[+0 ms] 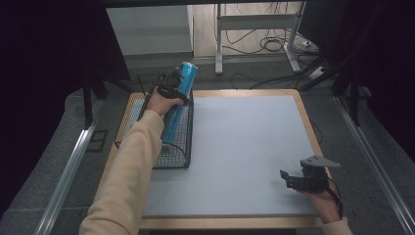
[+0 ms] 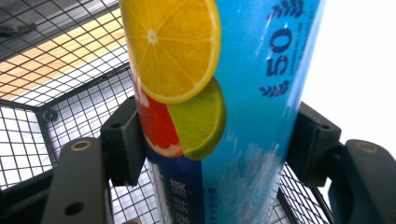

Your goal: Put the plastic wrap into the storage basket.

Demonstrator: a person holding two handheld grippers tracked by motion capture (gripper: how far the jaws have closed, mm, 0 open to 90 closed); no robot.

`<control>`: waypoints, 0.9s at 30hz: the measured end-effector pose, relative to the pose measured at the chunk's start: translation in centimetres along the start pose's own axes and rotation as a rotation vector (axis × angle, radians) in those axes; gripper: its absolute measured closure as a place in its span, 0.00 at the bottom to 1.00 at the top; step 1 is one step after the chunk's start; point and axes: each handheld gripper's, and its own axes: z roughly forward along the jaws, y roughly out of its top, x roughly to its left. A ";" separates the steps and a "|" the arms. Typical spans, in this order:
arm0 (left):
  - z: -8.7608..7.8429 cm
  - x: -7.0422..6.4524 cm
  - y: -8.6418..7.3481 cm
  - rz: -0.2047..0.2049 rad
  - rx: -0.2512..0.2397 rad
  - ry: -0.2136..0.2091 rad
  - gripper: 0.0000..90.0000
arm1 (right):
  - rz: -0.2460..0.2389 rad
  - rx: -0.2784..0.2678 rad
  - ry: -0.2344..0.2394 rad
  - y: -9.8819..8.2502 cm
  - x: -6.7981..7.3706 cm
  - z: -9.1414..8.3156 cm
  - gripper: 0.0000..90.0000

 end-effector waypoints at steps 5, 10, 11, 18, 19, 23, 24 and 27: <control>0.6 -0.5 0.3 0.014 0.011 0.013 0.36 | 0.000 -0.001 0.001 0.0 0.0 -0.1 0.14; 1.0 -0.7 0.5 0.011 0.020 0.029 0.36 | 0.000 -0.004 0.000 0.0 -0.1 -0.1 0.14; 1.1 -0.6 0.5 0.010 0.021 0.029 0.35 | 0.000 -0.004 0.001 0.0 -0.1 -0.1 0.14; 2.2 0.0 0.0 0.005 0.067 0.056 0.35 | 0.000 -0.003 0.002 0.0 0.0 -0.1 0.14; 1.9 0.0 0.1 0.001 0.047 0.056 0.35 | 0.000 -0.003 0.002 0.0 0.0 -0.1 0.14; 1.2 0.1 0.2 -0.001 0.046 0.044 0.34 | -0.004 -0.001 0.002 0.0 0.1 0.0 0.14; 1.2 0.1 0.2 -0.003 0.042 0.043 0.34 | -0.005 -0.001 0.002 0.0 0.1 0.0 0.14; 1.1 0.1 0.1 -0.003 0.040 0.034 0.33 | -0.005 -0.002 0.004 0.0 0.2 -0.1 0.14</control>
